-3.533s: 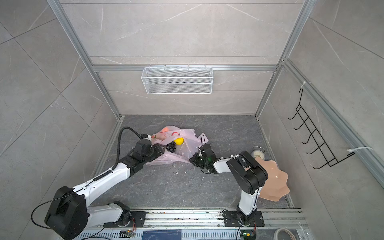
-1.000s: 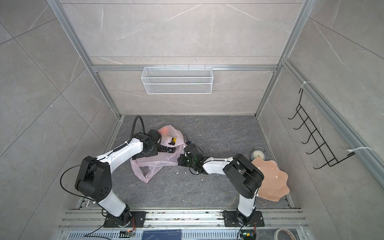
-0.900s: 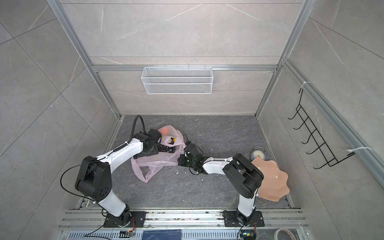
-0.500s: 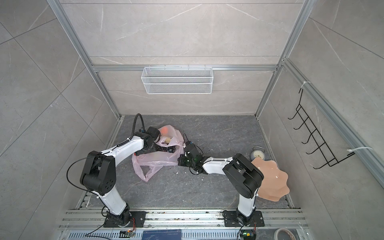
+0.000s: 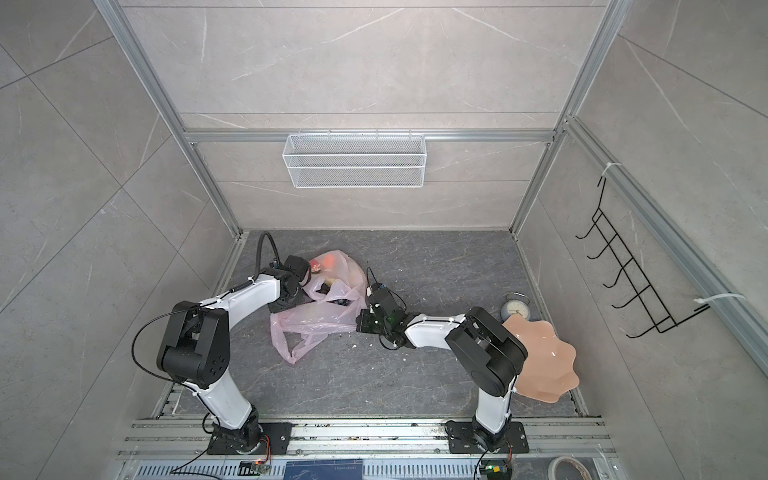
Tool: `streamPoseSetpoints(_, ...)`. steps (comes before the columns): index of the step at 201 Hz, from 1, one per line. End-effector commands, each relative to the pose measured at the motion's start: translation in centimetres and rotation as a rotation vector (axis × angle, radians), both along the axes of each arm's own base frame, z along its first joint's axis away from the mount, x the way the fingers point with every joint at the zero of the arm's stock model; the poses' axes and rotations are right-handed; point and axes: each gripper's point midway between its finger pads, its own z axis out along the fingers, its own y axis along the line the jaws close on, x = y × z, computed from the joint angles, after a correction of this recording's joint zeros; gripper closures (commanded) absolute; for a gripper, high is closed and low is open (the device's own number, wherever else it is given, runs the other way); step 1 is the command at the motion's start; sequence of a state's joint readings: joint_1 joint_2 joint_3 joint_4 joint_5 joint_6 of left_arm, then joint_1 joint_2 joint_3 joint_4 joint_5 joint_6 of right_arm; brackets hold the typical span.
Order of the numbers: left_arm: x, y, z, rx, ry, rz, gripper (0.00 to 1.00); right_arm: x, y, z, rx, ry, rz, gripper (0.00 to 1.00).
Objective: Take the fake fruits out of the plastic bag
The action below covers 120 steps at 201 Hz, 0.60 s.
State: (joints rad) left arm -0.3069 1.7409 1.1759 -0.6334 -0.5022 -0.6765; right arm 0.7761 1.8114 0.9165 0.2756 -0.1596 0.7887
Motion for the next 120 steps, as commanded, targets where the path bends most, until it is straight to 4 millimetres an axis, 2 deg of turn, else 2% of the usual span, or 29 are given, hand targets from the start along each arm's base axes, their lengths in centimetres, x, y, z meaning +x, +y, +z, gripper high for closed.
streamPoseSetpoints(1,0.8,-0.1,2.9,-0.020,-0.112,-0.015,1.00,0.2,-0.2,0.7,-0.022,-0.021,-0.006,0.95)
streamPoseSetpoints(28,0.7,-0.4,5.6,-0.060,-0.201,-0.035,1.00,0.8,-0.8,1.0,-0.038,-0.035,-0.020,0.95)
streamPoseSetpoints(48,0.8,-1.2,9.0,-0.136,-0.301,-0.071,1.00,2.0,-1.0,1.9,-0.046,-0.053,-0.023,0.96)
streamPoseSetpoints(62,0.7,-1.1,12.0,-0.181,-0.381,-0.067,1.00,3.6,-0.9,3.2,-0.044,-0.082,-0.026,0.95)
streamPoseSetpoints(73,0.8,-1.2,14.3,-0.234,-0.445,-0.075,1.00,5.0,-0.4,4.3,-0.046,-0.108,-0.014,0.96)
streamPoseSetpoints(96,0.8,-1.3,18.5,-0.360,-0.571,-0.089,1.00,7.5,2.2,6.1,-0.054,-0.156,0.049,0.97)
streamPoseSetpoints(120,-0.1,-1.4,20.9,-0.412,-0.639,-0.111,1.00,9.3,4.2,5.8,-0.047,-0.151,0.069,0.97)
